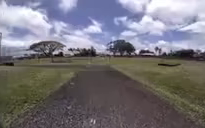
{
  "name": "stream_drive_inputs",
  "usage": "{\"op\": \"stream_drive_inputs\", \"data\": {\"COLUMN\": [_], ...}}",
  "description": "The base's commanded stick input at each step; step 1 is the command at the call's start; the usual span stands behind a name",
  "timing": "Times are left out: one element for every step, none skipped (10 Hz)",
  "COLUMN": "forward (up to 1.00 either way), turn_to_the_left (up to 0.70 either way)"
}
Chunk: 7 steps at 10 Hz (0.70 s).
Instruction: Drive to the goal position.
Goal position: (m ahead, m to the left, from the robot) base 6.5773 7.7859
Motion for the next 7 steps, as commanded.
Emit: {"op": "stream_drive_inputs", "data": {"forward": [0.70, 0.70, 0.70, 0.70, 0.70, 0.70, 0.70], "turn_to_the_left": [0.00, 0.00, 0.00, 0.00, 0.00, 0.00, 0.00]}}
